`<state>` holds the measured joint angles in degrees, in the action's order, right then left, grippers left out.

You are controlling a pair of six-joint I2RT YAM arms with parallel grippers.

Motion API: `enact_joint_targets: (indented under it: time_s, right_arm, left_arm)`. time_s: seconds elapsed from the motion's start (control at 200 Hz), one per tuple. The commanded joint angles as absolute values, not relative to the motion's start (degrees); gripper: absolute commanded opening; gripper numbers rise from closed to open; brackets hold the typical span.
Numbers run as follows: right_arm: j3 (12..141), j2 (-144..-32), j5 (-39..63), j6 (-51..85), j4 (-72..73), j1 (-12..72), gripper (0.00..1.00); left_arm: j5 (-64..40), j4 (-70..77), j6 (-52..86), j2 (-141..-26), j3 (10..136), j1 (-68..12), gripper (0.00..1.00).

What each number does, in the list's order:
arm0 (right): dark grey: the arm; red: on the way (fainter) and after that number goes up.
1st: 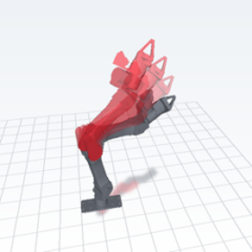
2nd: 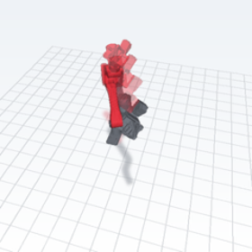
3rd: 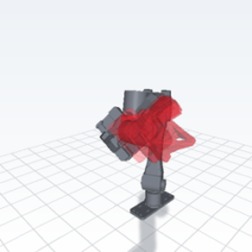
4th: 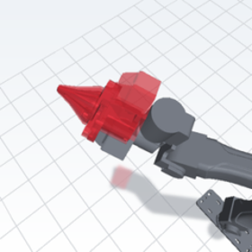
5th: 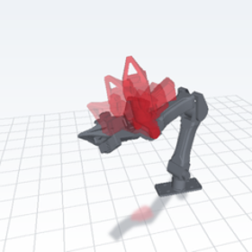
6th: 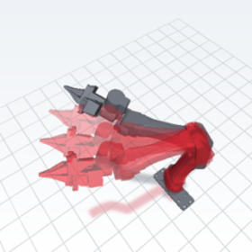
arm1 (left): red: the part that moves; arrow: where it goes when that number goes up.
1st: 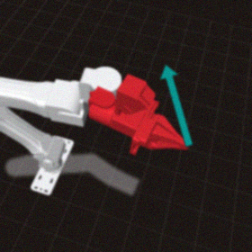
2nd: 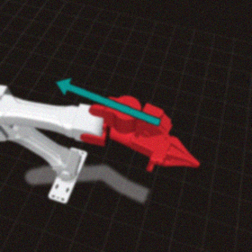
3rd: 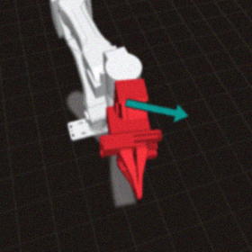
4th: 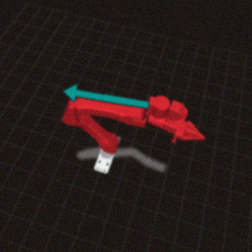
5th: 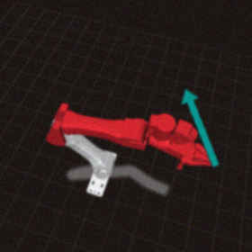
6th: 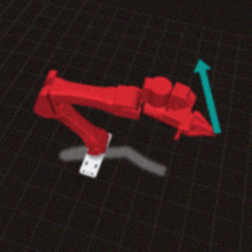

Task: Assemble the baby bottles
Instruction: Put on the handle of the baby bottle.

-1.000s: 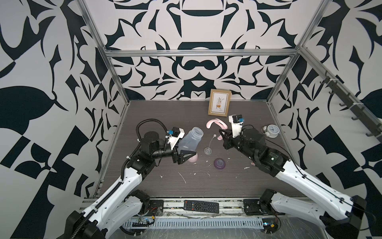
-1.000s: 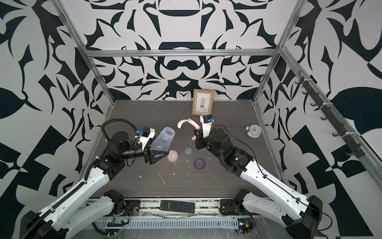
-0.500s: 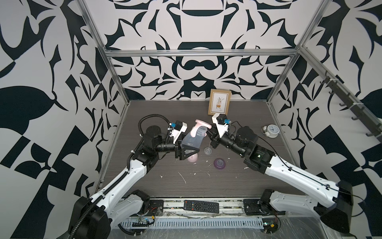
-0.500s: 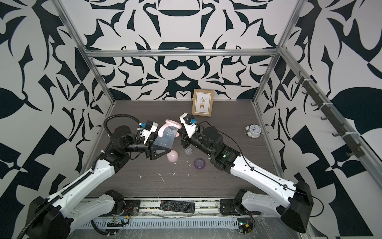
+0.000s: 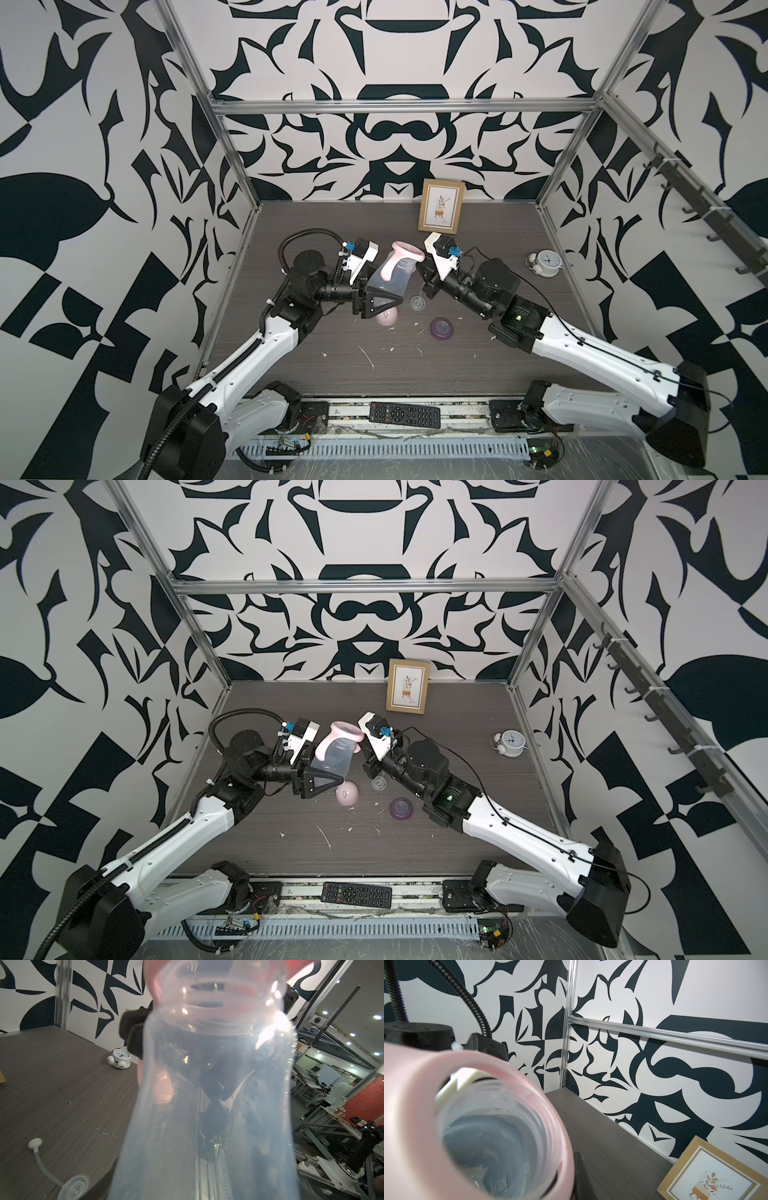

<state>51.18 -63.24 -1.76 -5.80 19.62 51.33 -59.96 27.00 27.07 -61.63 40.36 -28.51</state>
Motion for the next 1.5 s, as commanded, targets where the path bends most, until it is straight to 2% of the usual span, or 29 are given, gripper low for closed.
enact_joint_targets:
  time_s: [0.0,0.24,0.66,0.82,0.895,1.025,1.245,1.35,1.495]
  right_arm:
    - [51.2,-63.2,-4.0,-8.5,24.2,51.9,0.00]
    - [49.5,-63.6,-3.5,-11.4,26.9,52.5,0.00]
    - [48.4,-64.4,-6.2,-24.5,25.2,56.9,0.00]
    - [48.3,-64.5,-6.3,-24.8,24.1,57.0,0.00]
    - [48.4,-64.2,-6.2,-24.1,22.9,57.0,0.28]
    - [49.7,-63.1,-6.6,-22.4,17.3,57.0,0.59]
    - [50.2,-59.9,-7.1,-17.5,8.0,57.0,0.79]
    - [49.9,-58.7,-6.9,-14.5,3.9,57.0,0.84]
    - [49.0,-56.8,-8.3,-8.1,-0.3,56.3,0.84]
  left_arm:
    - [-61.6,29.7,29.0,-61.6,42.5,-28.5,0.00]
    - [-61.1,29.6,30.1,-61.8,43.1,-28.5,0.00]
    - [-62.4,25.3,32.2,-64.4,47.3,-28.5,0.00]
    - [-62.3,28.8,33.6,-65.0,46.9,-28.5,0.00]
    - [-60.8,29.9,33.5,-64.7,46.5,-28.4,0.00]
    - [-54.6,30.3,31.5,-63.8,45.1,-28.4,0.00]
    - [-45.8,32.0,27.2,-63.3,43.2,-28.4,0.00]
    - [-41.6,32.3,25.5,-63.6,42.6,-28.4,0.00]
    - [-36.9,32.5,22.5,-63.8,41.3,-28.4,0.00]
